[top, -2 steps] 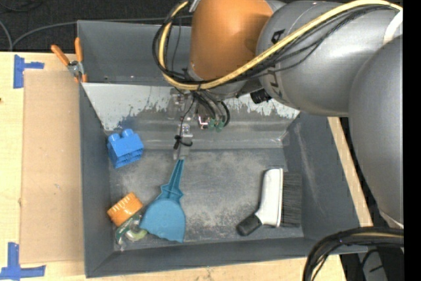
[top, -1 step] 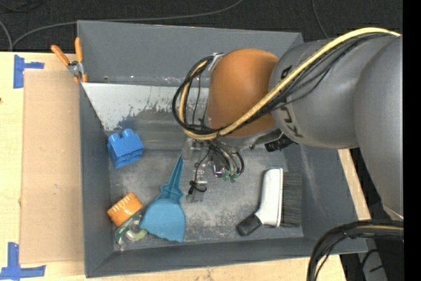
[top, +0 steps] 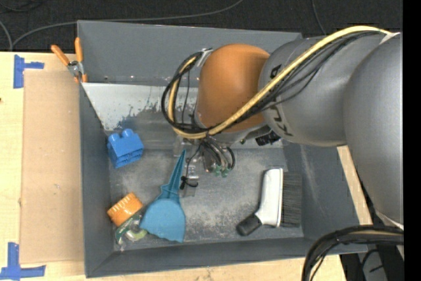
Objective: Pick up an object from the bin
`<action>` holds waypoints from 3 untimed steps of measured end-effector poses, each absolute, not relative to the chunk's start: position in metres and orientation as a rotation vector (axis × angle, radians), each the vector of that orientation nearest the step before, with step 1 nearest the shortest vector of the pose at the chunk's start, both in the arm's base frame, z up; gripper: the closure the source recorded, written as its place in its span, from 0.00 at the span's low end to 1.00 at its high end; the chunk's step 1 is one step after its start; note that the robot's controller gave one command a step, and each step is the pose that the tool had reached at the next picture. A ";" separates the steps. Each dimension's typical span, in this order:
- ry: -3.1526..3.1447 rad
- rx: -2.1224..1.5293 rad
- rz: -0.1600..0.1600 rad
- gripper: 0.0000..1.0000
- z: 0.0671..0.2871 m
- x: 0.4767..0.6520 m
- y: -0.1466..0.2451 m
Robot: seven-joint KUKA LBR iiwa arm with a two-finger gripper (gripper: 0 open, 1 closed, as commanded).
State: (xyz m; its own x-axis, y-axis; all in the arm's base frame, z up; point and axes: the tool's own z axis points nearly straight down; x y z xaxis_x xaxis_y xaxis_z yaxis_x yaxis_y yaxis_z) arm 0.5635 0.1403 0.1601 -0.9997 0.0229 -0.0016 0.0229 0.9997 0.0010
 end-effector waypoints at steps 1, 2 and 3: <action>3.137 -0.068 0.004 0.00 0.156 0.572 0.160; 3.109 -0.455 0.006 0.00 0.111 0.570 0.210; 3.110 -0.420 0.004 0.00 0.111 0.570 0.209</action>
Offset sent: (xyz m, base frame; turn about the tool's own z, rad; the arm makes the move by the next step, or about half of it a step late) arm 0.0080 0.0682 -0.0464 -0.3102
